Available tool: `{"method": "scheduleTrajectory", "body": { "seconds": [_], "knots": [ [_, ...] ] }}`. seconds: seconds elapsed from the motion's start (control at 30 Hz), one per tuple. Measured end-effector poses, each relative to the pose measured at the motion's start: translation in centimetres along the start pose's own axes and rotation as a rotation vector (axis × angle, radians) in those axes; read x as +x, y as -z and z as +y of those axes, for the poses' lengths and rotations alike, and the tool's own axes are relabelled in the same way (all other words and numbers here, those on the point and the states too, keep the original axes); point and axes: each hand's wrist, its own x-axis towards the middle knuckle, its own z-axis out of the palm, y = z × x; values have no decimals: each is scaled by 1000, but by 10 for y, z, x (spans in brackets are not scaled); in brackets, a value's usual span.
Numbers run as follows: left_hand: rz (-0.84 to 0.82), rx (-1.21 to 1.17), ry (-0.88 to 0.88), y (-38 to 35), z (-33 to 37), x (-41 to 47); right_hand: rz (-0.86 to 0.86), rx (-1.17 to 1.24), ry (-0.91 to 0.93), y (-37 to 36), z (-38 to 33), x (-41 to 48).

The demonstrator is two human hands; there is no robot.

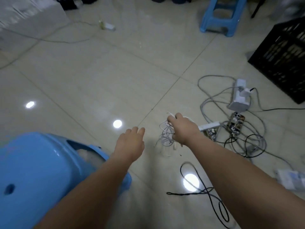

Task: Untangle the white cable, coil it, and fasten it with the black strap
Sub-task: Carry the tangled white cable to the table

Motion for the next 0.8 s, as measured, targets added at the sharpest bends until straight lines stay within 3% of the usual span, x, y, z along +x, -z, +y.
{"method": "scheduleTrajectory", "body": {
  "seconds": [0.2,0.4,0.57,0.8],
  "knots": [
    [68,2,-29,241,-11,-65,34,-5,-19,221,-62,-76],
    [219,20,-52,442,-42,-106,200,70,-33,413,-143,-107],
    [286,65,-19,517,-75,-114,359,54,-10,493,-179,-105],
    [335,28,-41,563,-93,-61,502,75,-66,550,-151,-62]
  ]
}}
